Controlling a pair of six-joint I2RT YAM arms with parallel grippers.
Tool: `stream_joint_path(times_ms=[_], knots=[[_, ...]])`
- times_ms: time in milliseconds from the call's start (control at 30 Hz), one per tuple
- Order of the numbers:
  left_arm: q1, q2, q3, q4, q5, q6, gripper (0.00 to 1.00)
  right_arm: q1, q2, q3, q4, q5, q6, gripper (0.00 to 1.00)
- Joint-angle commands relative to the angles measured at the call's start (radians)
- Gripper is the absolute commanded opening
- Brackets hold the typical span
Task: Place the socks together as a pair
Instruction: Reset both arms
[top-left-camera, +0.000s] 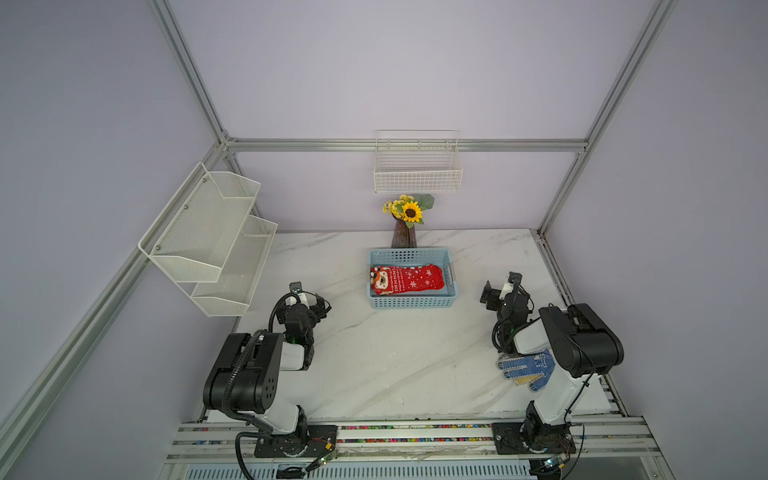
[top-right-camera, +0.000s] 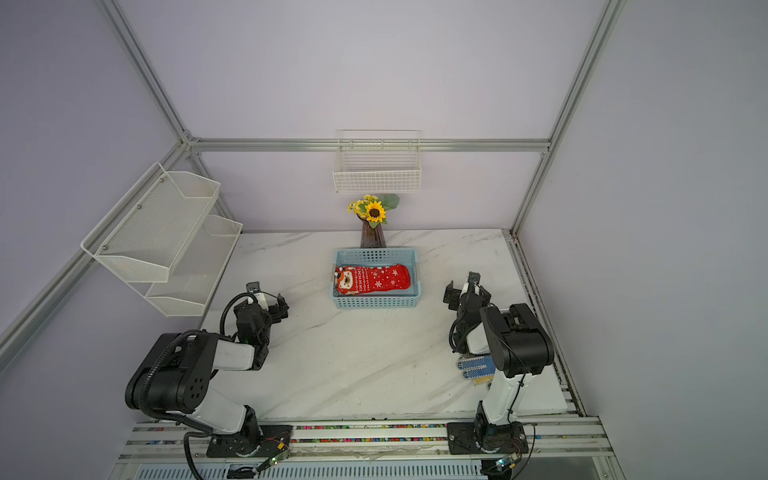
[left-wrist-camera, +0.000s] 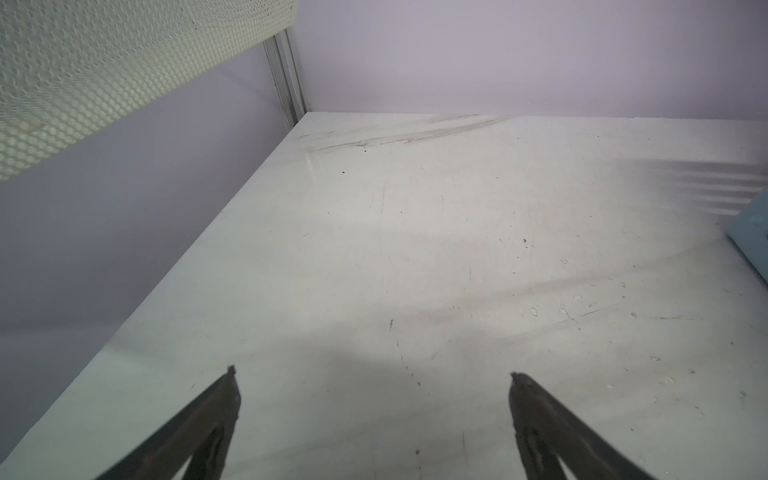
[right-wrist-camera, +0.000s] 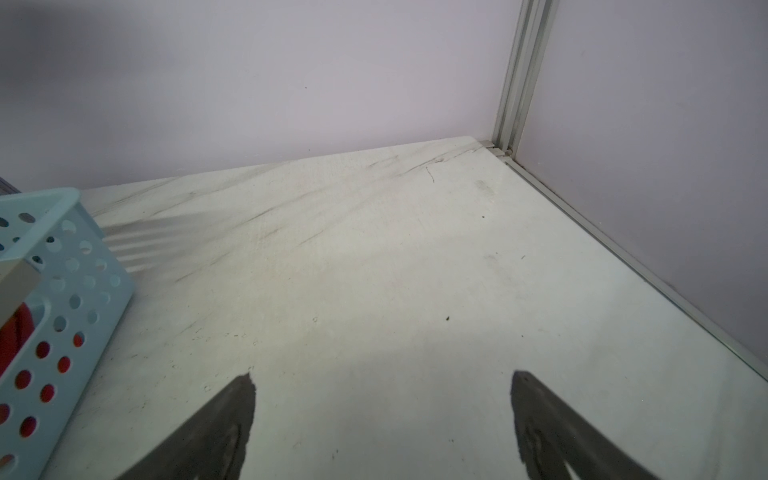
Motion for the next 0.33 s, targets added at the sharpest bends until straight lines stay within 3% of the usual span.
stream_joint_path(times_ms=[0, 300], knots=[[-0.002, -0.003, 0.031, 0.046, 0.009, 0.017, 1.0, -0.003, -0.017, 0.002, 0.008, -0.006, 0.001, 0.97], [-0.003, -0.003, 0.031, 0.046, 0.009, 0.017, 1.0, -0.003, -0.02, -0.007, 0.033, -0.005, -0.015, 0.97]])
